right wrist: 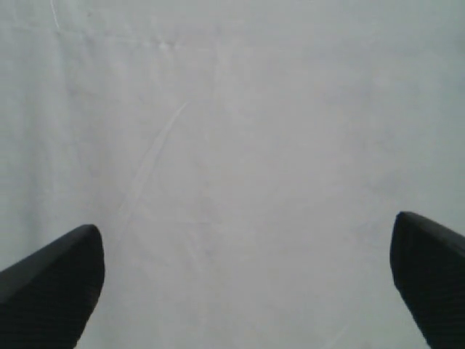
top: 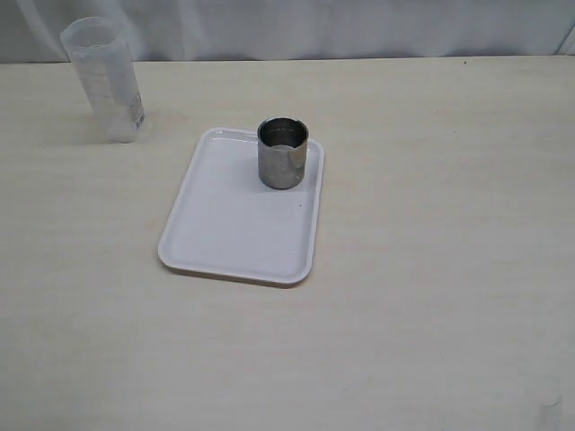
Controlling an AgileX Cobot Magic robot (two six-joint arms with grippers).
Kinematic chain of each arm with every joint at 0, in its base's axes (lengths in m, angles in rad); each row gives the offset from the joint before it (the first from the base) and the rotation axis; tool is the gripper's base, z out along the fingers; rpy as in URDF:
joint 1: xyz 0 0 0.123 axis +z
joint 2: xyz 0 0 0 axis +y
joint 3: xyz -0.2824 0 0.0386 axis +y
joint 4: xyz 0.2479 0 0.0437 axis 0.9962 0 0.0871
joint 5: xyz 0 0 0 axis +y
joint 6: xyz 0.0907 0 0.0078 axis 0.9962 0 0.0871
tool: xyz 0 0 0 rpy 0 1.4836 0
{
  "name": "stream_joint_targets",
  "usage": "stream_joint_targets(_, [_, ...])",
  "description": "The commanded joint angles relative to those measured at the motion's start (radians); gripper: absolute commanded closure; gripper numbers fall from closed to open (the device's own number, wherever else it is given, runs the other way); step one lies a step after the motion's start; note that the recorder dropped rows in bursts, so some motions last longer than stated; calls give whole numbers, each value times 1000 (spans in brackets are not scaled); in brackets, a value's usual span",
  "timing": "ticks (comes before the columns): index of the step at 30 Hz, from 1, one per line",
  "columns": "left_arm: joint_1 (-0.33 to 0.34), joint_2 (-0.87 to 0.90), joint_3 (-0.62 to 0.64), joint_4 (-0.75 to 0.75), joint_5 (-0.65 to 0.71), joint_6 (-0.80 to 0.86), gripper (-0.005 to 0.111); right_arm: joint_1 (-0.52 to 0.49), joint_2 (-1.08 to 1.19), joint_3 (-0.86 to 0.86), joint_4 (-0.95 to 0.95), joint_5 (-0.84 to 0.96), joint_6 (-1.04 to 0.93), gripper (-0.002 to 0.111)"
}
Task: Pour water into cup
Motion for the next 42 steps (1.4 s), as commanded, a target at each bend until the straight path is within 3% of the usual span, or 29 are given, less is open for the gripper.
stream_joint_targets(1, [3,-3,4,-1,9,-9,8,-1,-125,47,6,21,-5,-1])
stream_joint_targets(24, [3,-5,4,-3,14,-23,8,-1,-603,328,57,18,-2,-1])
stream_joint_targets(33, [3,-18,10,-3,15,-30,8,-1,-609,335,57,36,-2,-1])
stream_joint_targets(42, [3,-211,57,-3,35,-32,8,-1,-609,335,72,40,-2,-1])
